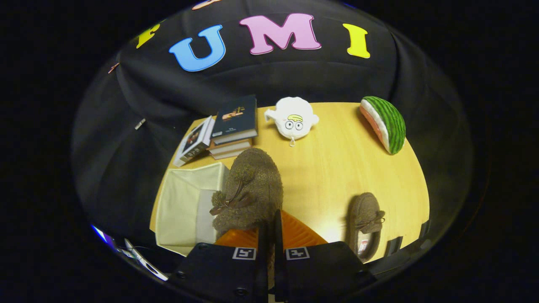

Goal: Open the storage box then place both shoes into the box .Put the left shoe in first, then the right shoe, with the right side of both shoes facing outward in a uniform manner.

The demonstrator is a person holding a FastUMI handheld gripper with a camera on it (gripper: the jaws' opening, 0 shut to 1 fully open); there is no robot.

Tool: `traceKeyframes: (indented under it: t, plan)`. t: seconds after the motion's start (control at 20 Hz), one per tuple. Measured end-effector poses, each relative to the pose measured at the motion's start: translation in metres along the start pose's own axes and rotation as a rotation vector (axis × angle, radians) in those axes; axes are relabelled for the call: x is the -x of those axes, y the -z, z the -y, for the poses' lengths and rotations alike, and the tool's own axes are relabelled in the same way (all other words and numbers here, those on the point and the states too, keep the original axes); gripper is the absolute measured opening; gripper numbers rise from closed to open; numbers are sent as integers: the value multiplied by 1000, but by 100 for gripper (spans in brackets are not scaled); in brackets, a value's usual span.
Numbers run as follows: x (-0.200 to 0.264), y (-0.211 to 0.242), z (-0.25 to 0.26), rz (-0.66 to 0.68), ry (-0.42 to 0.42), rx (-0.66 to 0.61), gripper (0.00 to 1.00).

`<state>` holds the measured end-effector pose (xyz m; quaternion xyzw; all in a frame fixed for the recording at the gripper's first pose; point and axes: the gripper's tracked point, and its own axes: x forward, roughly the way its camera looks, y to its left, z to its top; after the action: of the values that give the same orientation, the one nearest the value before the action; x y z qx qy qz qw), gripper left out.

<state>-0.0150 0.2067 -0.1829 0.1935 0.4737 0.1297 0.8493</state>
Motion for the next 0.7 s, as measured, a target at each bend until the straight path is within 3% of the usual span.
traceKeyframes:
  t: [0.3,0.7]
  plan:
    - [-23,5,-79,-53,-54,-24,11]
    - [-82,58,-147,-172,-69,28,11]
